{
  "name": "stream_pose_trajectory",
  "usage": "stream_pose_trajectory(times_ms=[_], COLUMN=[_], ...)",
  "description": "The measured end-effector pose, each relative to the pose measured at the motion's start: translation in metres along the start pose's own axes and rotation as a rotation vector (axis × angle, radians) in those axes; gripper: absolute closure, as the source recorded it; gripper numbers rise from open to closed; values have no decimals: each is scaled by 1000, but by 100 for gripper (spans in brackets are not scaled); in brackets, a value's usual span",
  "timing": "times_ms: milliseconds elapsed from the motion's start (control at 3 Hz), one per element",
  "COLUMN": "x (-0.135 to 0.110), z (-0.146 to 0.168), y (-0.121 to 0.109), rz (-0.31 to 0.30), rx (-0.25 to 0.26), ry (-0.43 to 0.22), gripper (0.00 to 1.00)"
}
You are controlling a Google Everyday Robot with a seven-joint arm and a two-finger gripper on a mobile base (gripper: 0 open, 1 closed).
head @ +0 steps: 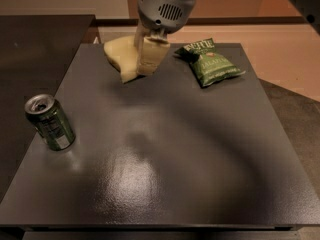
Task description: Pick sponge
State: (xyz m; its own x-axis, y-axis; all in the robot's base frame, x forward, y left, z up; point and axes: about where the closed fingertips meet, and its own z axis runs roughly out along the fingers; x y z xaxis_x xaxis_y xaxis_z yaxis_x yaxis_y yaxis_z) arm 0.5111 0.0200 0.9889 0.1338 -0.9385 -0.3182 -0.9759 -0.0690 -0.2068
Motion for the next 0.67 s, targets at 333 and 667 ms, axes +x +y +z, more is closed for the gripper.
stream_pose_trajectory(times_ms=[333,667], x=[-18,-18], z=[-28,-28], y=[2,2], rz=[-32,-32], rx=[20,21], ry=[-63,-63], gripper=[100,100])
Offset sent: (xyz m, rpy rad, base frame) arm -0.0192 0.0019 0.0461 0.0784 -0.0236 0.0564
